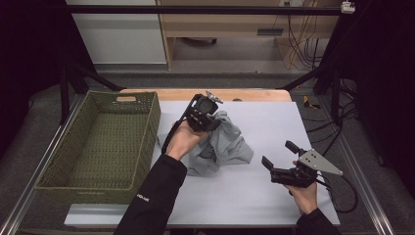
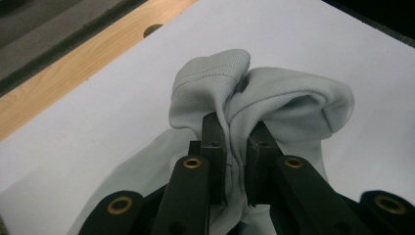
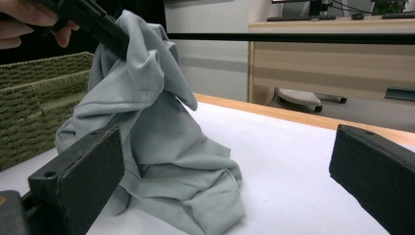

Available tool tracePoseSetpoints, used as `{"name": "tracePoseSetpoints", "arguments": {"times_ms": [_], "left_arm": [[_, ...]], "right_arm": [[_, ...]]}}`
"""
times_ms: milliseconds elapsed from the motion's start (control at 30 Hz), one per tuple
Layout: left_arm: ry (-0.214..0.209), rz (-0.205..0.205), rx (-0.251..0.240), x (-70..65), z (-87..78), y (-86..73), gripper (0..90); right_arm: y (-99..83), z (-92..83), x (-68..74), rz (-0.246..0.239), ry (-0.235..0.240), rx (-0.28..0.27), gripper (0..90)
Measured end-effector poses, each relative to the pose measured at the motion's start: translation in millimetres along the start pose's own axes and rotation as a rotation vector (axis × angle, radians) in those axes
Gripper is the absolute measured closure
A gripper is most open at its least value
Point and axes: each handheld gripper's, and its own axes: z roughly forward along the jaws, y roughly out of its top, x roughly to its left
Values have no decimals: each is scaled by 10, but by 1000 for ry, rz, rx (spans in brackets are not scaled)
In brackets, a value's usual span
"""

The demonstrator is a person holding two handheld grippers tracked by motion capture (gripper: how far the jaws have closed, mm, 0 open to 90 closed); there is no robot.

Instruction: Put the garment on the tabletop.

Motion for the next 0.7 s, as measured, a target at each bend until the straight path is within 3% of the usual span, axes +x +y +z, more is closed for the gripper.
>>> {"name": "tracePoseSetpoints", "arguments": {"times_ms": [133, 200, 300, 367, 400, 467, 533, 567, 600, 633, 700], "left_arm": [[-10, 0, -12, -57, 101, -137, 796], [-15, 10, -1, -81, 146, -188, 795], [-8, 26, 12, -135, 248, -273, 792], [-26, 27, 25, -150, 322, -325, 791], [-28, 25, 27, -163, 359, -347, 789], [-33, 36, 41, -175, 408, -378, 777], [-39, 36, 39, -189, 441, -406, 703], [-54, 25, 36, -188, 435, -411, 632], [-50, 19, 22, -189, 419, -411, 502], [-50, 18, 9, -191, 400, -411, 502], [-57, 15, -10, -190, 333, -404, 387]], "right_arm": [[-48, -12, -13, 5, 11, 7, 5], [-59, -21, -14, 22, 17, 12, 5], [-80, -27, -34, 6, 25, 15, 5], [-83, -40, -21, 32, 32, 27, 5], [-93, -34, -46, -5, 31, 19, 5], [-98, -37, -39, 5, 30, 19, 5], [-105, -31, -43, 6, 29, 20, 5], [-105, -33, -39, 12, 31, 29, 5], [-109, -34, -45, 10, 32, 30, 5], [-109, -34, -45, 10, 32, 30, 5], [-112, -32, -57, -1, 30, 27, 5]]}}
